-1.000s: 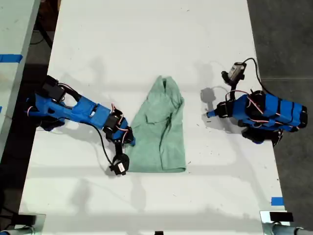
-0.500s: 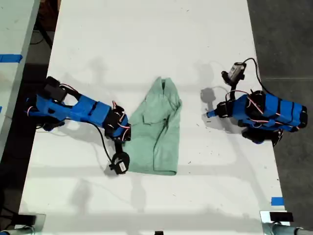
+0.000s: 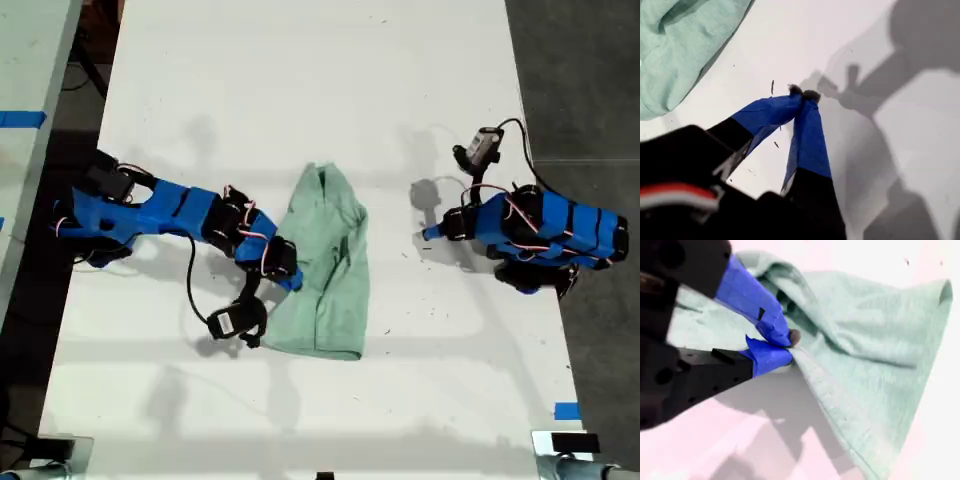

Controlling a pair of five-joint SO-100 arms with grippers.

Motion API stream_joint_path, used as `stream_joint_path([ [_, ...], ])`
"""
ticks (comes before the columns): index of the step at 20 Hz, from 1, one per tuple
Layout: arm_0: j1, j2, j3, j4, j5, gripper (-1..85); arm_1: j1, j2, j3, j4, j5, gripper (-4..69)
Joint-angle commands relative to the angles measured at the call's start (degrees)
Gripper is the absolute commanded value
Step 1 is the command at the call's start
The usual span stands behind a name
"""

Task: Fold t shirt

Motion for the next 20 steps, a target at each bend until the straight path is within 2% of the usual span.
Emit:
stream_joint_path([
  [1, -4.4, -1.9, -4.0, -9.0, 5.0, -0.4, 0.1, 0.6, 2.9, 0.2, -0.3, 0.0],
  [4, -7.1, -8.9, -5.1, -16.3, 7.4, 0.6, 0.1, 0.6, 2.9, 0.2, -0.4, 0.0],
  [6, -7.6, -14.1, -5.1, -19.2, 7.0, 25.2, 0.1, 0.6, 2.9, 0.2, -0.4, 0.0],
  [7, -7.6, -16.1, -5.0, -20.2, 6.7, 29.7, 0.1, 0.6, 2.9, 0.2, -0.4, 0.0],
  [9, -7.5, -17.3, -4.8, -20.5, 6.2, 27.1, 0.1, 0.6, 2.9, 0.2, -0.4, 0.0],
  [11, -7.6, -13.9, -4.7, -17.8, 6.8, 27.0, 0.1, 0.6, 2.9, 0.2, -0.4, 0.0],
  [18, -12.1, 12.9, 0.7, -0.4, 12.6, 26.0, 0.0, 0.6, 2.9, 0.2, -0.4, 0.0],
  [19, -14.1, 18.4, 4.2, 1.2, 13.4, 23.5, 0.0, 0.6, 2.9, 0.2, -0.4, 0.0],
  [20, -16.6, 25.0, 10.7, 1.0, 14.5, 12.2, 0.0, 0.6, 2.9, 0.2, -0.4, 0.0],
])
